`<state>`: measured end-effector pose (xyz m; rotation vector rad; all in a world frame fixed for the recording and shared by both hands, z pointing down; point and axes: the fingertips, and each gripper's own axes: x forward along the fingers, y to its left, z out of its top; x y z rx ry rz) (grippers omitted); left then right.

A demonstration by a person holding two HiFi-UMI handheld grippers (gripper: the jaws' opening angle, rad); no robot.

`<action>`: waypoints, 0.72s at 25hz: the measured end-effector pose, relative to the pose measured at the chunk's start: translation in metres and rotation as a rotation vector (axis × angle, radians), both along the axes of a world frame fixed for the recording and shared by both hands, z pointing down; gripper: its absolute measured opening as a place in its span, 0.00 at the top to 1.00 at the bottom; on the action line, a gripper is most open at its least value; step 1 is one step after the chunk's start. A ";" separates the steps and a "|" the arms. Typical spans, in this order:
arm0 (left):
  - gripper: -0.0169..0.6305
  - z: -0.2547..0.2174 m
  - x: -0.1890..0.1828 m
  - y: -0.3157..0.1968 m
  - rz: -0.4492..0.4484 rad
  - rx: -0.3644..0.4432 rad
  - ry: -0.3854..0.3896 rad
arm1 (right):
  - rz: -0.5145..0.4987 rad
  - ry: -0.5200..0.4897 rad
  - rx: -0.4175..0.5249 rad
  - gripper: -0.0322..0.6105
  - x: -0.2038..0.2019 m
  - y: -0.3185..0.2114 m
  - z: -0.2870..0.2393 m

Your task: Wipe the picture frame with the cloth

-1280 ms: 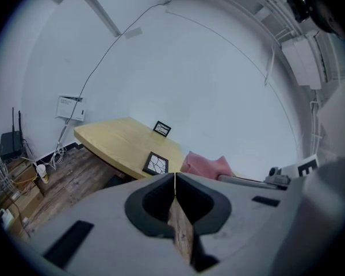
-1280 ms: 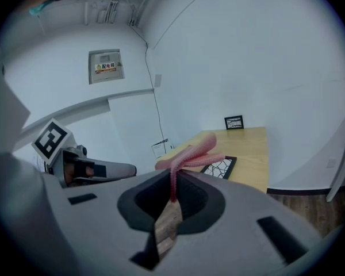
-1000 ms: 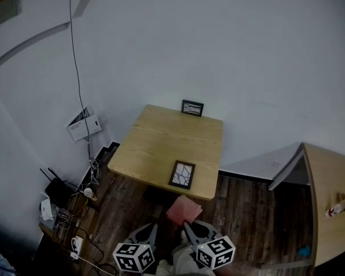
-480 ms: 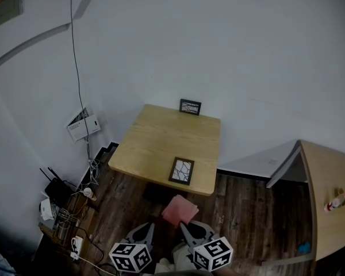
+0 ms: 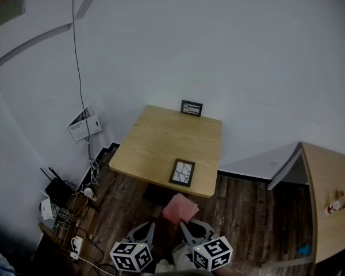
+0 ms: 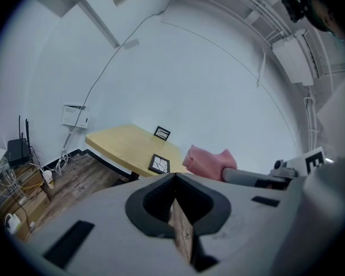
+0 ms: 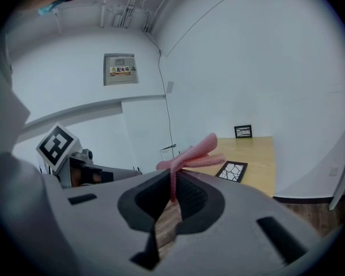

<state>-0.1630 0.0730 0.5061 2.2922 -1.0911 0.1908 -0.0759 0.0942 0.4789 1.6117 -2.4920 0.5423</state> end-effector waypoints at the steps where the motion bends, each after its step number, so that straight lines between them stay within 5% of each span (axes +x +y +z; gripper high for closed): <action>1: 0.97 0.000 0.000 -0.001 -0.001 0.000 0.001 | 0.001 -0.003 -0.001 0.94 0.000 -0.001 0.000; 18: 0.97 -0.002 0.001 -0.014 -0.012 0.008 0.000 | 0.020 -0.004 0.003 0.94 0.006 -0.013 -0.001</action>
